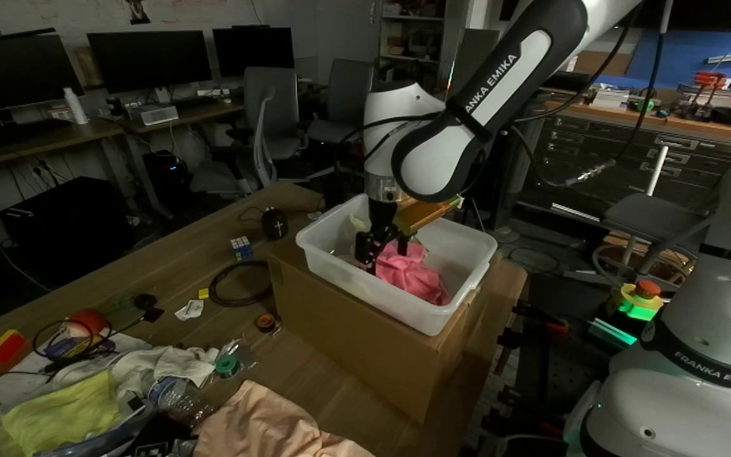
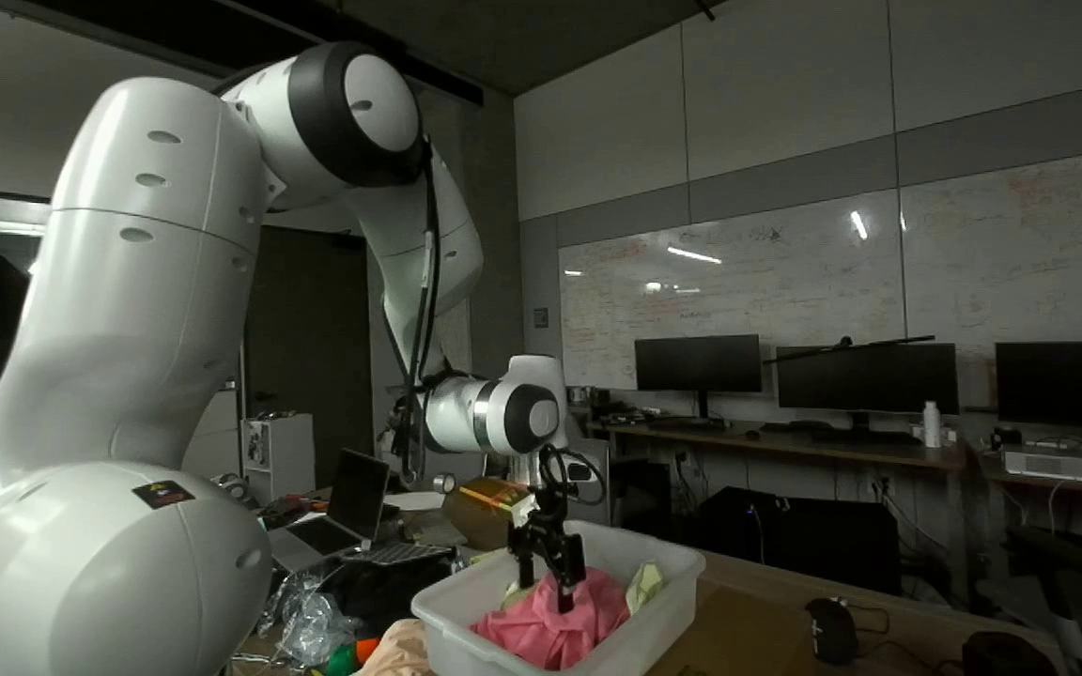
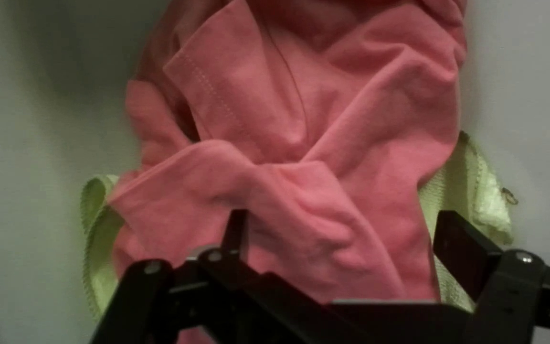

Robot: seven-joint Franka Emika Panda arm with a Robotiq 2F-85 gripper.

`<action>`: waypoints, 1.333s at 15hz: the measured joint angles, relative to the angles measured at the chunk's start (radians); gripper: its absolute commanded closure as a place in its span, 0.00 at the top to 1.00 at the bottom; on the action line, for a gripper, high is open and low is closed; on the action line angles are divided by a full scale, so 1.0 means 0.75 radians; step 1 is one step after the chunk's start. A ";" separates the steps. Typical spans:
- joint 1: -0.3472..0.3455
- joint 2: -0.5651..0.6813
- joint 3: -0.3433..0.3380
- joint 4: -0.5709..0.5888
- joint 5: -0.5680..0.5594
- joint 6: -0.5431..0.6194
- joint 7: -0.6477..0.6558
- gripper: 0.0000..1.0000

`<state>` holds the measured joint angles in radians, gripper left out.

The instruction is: Remove the shirts from the basket and put them on the table.

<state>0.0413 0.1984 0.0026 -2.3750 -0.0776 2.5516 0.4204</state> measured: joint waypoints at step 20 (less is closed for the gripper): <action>0.078 0.042 -0.087 -0.002 -0.136 0.061 0.108 0.10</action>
<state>0.0999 0.2297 -0.0625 -2.3765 -0.1794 2.5970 0.5014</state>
